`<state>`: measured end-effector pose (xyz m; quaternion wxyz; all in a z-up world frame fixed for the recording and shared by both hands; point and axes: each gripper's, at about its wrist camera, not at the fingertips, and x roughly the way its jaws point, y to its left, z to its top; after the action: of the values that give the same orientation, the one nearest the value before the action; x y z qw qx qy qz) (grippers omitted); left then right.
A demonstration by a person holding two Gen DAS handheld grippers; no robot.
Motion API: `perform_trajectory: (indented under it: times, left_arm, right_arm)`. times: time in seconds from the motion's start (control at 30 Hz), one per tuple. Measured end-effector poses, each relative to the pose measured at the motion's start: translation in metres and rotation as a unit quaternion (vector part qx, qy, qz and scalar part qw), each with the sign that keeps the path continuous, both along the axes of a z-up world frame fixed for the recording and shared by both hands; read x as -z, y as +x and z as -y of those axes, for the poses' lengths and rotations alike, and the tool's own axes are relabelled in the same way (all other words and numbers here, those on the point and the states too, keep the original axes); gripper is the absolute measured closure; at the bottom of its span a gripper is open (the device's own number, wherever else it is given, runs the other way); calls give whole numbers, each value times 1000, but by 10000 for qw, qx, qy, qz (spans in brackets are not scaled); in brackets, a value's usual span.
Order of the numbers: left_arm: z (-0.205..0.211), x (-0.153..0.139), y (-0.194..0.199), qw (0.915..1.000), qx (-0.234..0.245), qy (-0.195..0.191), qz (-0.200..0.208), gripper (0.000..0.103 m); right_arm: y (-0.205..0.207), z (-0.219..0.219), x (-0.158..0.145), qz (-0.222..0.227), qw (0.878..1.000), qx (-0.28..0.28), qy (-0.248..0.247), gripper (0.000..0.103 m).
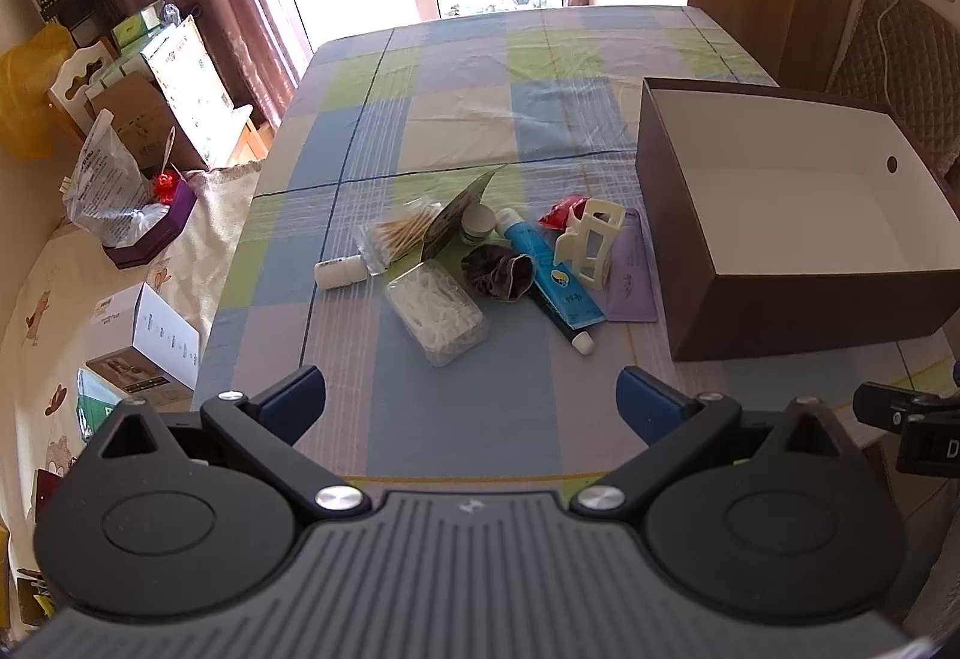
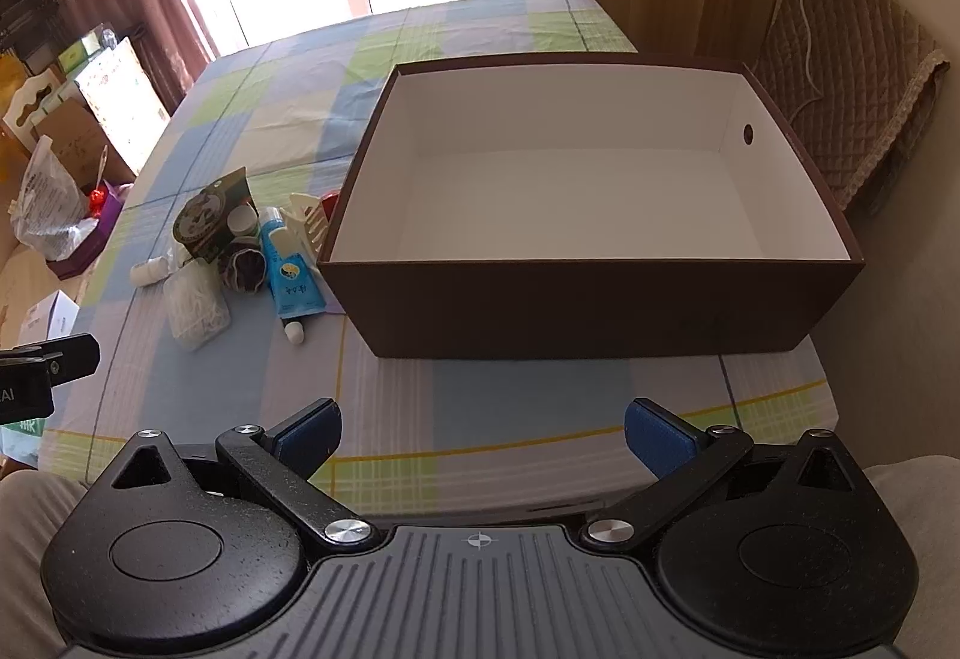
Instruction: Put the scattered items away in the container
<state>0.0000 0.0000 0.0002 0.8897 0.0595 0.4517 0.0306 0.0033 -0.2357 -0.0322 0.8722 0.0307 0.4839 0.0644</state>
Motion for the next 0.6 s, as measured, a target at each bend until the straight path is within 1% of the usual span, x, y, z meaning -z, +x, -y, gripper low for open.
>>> perform_trajectory:
  times: [0.2, 0.37, 0.6]
  left_arm:
    - [0, -5, 0, 10000, 21, 22, -14, 1]
    - [-1, 4, 1, 10000, 21, 32, -52, 1]
    - [0, 7, -1, 10000, 21, 38, -73, 1]
  right_arm:
    - [1, -1, 0, -7, 10000, -12, 0, 0]
    - [2, -1, 0, -13, 10000, -22, 0, 0]
    - [3, -1, 1, -21, 10000, -35, -4, 0]
